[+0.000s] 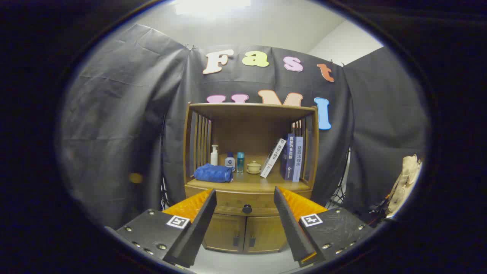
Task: Pull open the drawer, take out the items inside it, and place them on the countertop above the cabinet.
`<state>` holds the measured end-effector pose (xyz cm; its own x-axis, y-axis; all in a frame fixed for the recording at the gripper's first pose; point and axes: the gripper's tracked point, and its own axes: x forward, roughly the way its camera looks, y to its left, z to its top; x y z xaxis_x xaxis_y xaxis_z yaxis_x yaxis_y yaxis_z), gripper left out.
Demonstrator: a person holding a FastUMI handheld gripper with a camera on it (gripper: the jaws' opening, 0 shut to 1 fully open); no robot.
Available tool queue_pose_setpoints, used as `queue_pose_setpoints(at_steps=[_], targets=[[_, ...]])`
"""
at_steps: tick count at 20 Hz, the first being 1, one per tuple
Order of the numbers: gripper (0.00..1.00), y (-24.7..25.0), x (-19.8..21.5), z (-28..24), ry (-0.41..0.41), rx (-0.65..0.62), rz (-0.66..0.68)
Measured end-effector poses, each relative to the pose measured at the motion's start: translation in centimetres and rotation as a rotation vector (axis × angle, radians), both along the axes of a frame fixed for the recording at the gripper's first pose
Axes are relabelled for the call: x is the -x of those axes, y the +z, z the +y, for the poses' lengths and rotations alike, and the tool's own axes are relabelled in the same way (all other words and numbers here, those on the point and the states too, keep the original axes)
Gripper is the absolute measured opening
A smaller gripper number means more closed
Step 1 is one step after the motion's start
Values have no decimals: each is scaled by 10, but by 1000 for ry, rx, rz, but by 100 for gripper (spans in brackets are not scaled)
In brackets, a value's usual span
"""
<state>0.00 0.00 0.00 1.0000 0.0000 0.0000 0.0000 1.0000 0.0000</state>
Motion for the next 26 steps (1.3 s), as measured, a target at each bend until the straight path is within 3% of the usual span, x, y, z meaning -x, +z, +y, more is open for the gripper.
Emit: queue_pose_setpoints(at_steps=[26], targets=[[91, -9, -20, 4, 13, 3, -31]])
